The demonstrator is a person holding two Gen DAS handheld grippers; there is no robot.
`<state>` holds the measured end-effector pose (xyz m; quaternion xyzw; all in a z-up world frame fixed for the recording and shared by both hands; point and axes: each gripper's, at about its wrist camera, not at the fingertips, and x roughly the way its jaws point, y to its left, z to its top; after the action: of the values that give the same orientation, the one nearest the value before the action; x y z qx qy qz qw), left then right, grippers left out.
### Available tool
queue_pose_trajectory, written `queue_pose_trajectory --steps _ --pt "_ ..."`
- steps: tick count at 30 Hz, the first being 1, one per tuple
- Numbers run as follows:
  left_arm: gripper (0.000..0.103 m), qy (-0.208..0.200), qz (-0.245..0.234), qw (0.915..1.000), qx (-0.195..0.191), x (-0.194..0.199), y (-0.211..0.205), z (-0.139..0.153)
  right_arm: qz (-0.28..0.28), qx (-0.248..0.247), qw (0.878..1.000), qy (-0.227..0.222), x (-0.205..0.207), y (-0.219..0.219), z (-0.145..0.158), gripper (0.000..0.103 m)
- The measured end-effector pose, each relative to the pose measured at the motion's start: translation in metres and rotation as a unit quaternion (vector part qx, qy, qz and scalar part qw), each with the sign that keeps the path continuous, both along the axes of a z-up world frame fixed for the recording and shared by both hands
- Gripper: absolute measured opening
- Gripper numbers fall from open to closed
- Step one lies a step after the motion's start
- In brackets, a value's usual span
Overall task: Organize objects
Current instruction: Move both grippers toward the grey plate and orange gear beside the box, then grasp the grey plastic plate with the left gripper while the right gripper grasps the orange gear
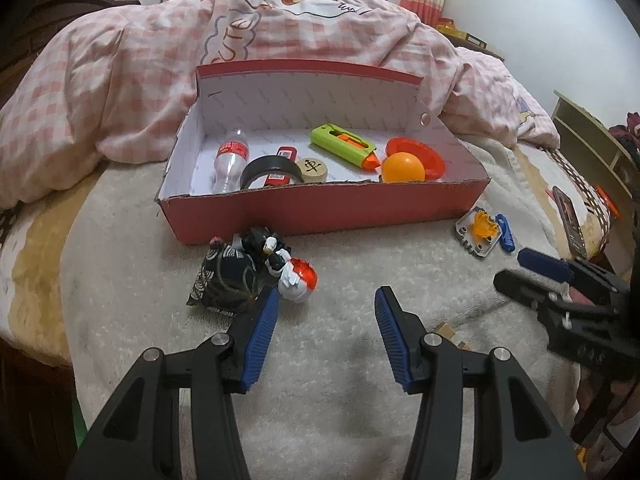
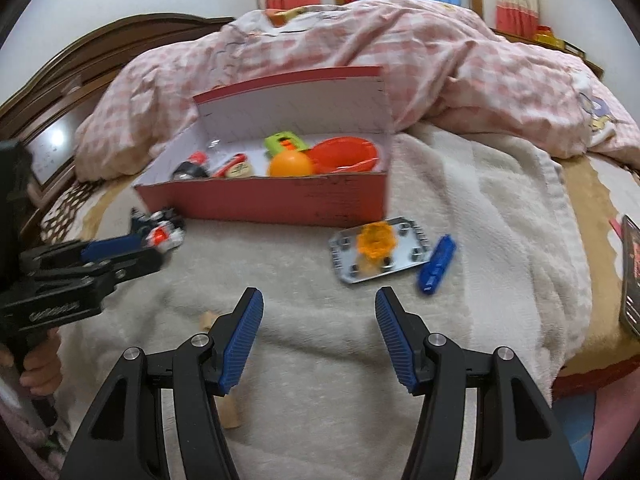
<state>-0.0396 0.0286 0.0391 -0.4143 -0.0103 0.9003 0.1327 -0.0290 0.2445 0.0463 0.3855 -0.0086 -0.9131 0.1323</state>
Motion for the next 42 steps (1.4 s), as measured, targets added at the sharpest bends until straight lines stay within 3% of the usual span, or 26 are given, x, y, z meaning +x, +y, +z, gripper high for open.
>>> queue_pose_trajectory --steps 9,16,19,21,31,42 --pt "0.050 -0.004 0.000 1.0000 0.000 0.001 0.000 -0.004 0.001 0.003 1.000 0.014 -0.030 0.009 0.006 0.060" --pt "0.050 -0.004 0.003 1.0000 0.000 0.002 0.000 -0.005 -0.001 0.011 1.000 -0.002 -0.050 0.005 -0.001 0.056" --pt "0.050 -0.005 0.004 1.0000 0.002 0.002 -0.001 -0.006 -0.003 0.015 1.000 -0.017 -0.054 0.004 -0.007 0.043" --pt "0.050 -0.005 0.002 1.0000 0.001 0.003 0.001 -0.006 -0.006 0.015 1.000 -0.020 -0.056 0.006 -0.009 0.027" --pt "0.050 -0.002 -0.028 0.9996 0.000 0.000 0.024 0.000 -0.012 0.012 1.000 -0.001 -0.039 0.016 0.003 0.027" --pt "0.050 0.003 -0.115 0.9929 -0.027 -0.013 0.100 0.003 -0.017 0.011 1.000 -0.005 -0.047 0.048 0.006 0.027"
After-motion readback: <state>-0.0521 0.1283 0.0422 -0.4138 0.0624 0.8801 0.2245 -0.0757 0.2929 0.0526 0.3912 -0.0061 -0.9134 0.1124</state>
